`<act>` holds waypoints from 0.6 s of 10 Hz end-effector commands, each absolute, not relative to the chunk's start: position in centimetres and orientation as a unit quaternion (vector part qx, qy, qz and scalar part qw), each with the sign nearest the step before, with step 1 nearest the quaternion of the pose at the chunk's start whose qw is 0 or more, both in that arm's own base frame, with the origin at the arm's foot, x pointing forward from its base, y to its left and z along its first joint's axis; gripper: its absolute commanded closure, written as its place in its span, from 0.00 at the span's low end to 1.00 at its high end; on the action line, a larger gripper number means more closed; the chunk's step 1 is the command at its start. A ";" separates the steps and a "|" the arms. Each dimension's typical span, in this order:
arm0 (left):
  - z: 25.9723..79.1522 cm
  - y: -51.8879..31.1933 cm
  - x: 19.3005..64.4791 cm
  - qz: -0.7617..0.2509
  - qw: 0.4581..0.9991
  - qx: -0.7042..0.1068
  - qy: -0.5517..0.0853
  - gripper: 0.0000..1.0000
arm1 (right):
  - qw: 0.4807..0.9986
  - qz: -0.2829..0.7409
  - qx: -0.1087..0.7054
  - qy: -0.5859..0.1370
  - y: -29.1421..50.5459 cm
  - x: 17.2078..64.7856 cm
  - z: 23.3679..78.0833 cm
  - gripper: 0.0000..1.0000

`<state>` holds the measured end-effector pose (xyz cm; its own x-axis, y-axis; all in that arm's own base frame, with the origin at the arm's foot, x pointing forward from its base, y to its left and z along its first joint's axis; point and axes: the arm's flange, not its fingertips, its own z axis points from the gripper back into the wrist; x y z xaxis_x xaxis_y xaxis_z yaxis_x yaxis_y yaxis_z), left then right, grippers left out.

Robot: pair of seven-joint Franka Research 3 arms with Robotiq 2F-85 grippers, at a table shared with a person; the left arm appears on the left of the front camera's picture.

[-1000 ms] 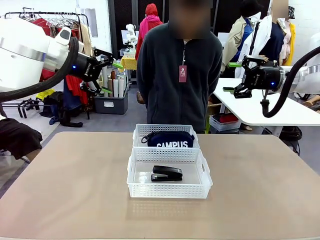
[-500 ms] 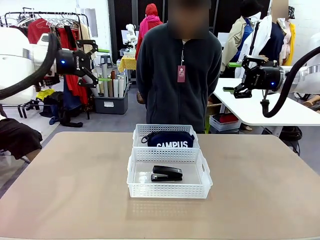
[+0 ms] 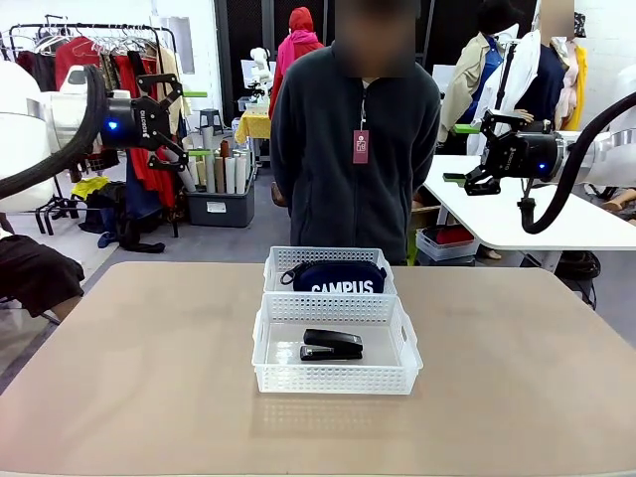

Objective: Distribute items into two baskets.
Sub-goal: Place the picked Stapler into the Organizing basket as instructed by the person.

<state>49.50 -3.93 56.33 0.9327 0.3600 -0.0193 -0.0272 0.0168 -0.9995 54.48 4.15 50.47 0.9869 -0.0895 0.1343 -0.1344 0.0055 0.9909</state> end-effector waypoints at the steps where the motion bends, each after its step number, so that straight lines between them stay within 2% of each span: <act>1: 55.9 -3.5 49.8 0.111 0.698 -0.697 -0.122 0.00 | 0.701 0.017 0.709 -0.079 4.1 54.4 50.7 0.00; 6: 56.1 -4.1 49.8 0.091 0.701 -0.697 -0.119 0.00 | 0.701 0.017 0.709 -0.079 4.1 54.4 50.7 0.00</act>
